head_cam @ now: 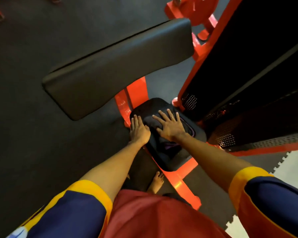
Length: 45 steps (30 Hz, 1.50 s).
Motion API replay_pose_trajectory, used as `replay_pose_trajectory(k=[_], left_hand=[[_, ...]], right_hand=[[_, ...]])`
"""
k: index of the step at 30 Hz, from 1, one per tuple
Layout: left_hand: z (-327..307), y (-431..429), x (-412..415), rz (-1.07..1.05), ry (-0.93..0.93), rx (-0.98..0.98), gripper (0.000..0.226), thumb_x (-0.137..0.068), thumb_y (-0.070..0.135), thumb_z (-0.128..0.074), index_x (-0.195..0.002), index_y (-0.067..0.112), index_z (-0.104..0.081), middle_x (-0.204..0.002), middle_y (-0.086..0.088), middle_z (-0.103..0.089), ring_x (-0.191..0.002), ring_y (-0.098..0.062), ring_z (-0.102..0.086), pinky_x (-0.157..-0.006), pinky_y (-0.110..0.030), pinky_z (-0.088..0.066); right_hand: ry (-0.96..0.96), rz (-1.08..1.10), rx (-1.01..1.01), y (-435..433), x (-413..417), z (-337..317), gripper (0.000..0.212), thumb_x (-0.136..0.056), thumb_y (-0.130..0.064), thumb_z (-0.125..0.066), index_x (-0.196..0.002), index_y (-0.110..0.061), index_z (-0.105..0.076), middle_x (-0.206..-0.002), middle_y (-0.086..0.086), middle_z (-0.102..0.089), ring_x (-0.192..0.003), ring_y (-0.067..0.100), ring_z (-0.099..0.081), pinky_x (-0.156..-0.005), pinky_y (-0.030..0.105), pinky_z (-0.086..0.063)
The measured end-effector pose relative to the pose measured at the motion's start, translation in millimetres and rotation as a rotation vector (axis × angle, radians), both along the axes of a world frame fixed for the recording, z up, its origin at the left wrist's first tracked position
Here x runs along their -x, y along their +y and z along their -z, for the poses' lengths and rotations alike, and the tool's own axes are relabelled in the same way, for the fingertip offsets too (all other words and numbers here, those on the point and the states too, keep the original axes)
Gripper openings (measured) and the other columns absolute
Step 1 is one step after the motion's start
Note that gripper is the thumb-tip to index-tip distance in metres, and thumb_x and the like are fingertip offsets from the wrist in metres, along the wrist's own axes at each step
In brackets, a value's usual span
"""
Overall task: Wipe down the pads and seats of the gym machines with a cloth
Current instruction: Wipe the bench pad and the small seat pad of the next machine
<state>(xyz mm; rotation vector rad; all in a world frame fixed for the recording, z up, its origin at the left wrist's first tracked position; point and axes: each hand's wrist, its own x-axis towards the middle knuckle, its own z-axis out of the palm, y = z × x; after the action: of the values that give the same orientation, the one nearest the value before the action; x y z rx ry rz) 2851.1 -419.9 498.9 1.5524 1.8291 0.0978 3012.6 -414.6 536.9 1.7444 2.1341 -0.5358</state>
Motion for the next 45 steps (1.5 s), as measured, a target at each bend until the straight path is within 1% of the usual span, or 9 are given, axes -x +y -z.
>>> replay_pose_trajectory(k=[5, 9, 11, 19, 24, 27, 34, 40, 45], left_hand=[[2.0, 7.8, -16.9, -0.138, -0.007, -0.016, 0.065, -0.105, 0.026, -0.038, -0.16, 0.004, -0.01, -0.169, -0.011, 0.001, -0.156, -0.022, 0.006, -0.126, -0.036, 0.001], [15.5, 20.4, -12.5, -0.115, 0.061, -0.083, 0.067, -0.101, 0.022, -0.044, -0.158, 0.001, -0.017, -0.168, -0.015, -0.008, -0.156, -0.024, -0.001, -0.124, -0.034, 0.003], [19.0, 26.8, -15.8, -0.111, 0.101, -0.133, 0.069, -0.098, 0.02, -0.046, -0.158, 0.0, -0.018, -0.168, -0.016, -0.011, -0.156, -0.025, -0.003, -0.125, -0.036, 0.003], [27.2, 38.7, -45.7, -0.222, 0.177, -0.135, 0.065, -0.105, 0.035, -0.037, -0.158, 0.001, -0.018, -0.167, -0.016, -0.013, -0.156, -0.027, -0.007, -0.125, -0.043, 0.003], [29.2, 39.8, -51.7, -0.156, 0.339, -0.098, 0.07, -0.104, 0.036, -0.034, -0.16, 0.003, -0.007, -0.169, -0.014, -0.003, -0.156, -0.026, 0.0, -0.125, -0.045, 0.004], [27.6, 44.1, -52.2, -0.167, 0.352, -0.099, 0.071, -0.102, 0.038, -0.032, -0.16, 0.006, -0.007, -0.169, -0.012, -0.003, -0.156, -0.025, -0.001, -0.126, -0.045, 0.004], [50.2, 42.7, -40.1, -0.202, 0.389, -0.207, 0.086, -0.09, 0.05, 0.003, -0.158, 0.004, -0.022, -0.166, -0.016, -0.019, -0.154, -0.029, -0.016, -0.124, -0.046, -0.004], [50.2, 41.3, -53.2, -0.246, 0.322, -0.253, 0.077, -0.092, 0.043, -0.014, -0.152, -0.001, -0.036, -0.16, -0.021, -0.032, -0.149, -0.034, -0.03, -0.123, -0.05, -0.013], [48.4, 50.8, -56.1, -0.263, 0.34, -0.24, 0.066, -0.093, 0.039, -0.031, -0.139, -0.002, -0.056, -0.144, -0.022, -0.054, -0.133, -0.035, -0.054, -0.111, -0.055, -0.042]], right_hand=[[-0.002, 0.116, 0.02, 50.4, 13.9, 10.4, 0.07, -0.102, -0.055, -0.037, -0.163, -0.038, -0.007, -0.172, -0.002, 0.004, -0.156, 0.037, 0.012, -0.121, 0.064, 0.008], [0.043, -0.127, 0.027, 42.8, 12.2, 16.2, 0.071, -0.101, -0.056, -0.038, -0.163, -0.036, -0.008, -0.172, -0.005, 0.001, -0.157, 0.035, 0.01, -0.123, 0.059, 0.005], [0.039, -0.167, 0.005, 41.3, -9.1, 16.1, 0.076, -0.093, -0.064, -0.023, -0.163, -0.036, -0.009, -0.172, -0.006, 0.0, -0.158, 0.03, 0.005, -0.124, 0.053, 0.003], [0.094, 0.239, 0.043, 98.3, 4.7, 30.7, 0.074, -0.101, -0.058, -0.041, -0.164, -0.031, -0.01, -0.172, 0.008, -0.001, -0.156, 0.039, -0.006, -0.125, 0.053, -0.011], [0.179, -0.165, 0.019, 80.1, -33.4, 30.5, 0.08, -0.092, -0.075, -0.025, -0.162, -0.038, -0.016, -0.172, -0.005, -0.004, -0.158, 0.029, 0.005, -0.126, 0.048, -0.002], [0.157, -0.157, 0.001, 81.7, -39.4, 36.3, 0.073, -0.098, -0.067, -0.032, -0.162, -0.038, -0.013, -0.172, -0.004, -0.001, -0.158, 0.03, 0.005, -0.126, 0.047, -0.001], [0.18, -0.031, 0.058, 111.8, -3.2, 38.1, 0.07, -0.101, -0.058, -0.043, -0.162, -0.035, -0.018, -0.172, 0.001, -0.009, -0.155, 0.039, -0.008, -0.125, 0.052, -0.013], [0.139, 0.113, -0.03, 56.4, -23.3, 27.2, 0.073, -0.102, -0.058, -0.04, -0.163, -0.031, -0.013, -0.172, 0.001, -0.001, -0.156, 0.038, -0.006, -0.126, 0.05, -0.007], [0.137, 0.138, 0.012, 77.7, -24.1, 29.3, 0.073, -0.101, -0.056, -0.044, -0.163, -0.034, -0.012, -0.172, 0.001, -0.002, -0.156, 0.039, -0.008, -0.126, 0.051, -0.012]])
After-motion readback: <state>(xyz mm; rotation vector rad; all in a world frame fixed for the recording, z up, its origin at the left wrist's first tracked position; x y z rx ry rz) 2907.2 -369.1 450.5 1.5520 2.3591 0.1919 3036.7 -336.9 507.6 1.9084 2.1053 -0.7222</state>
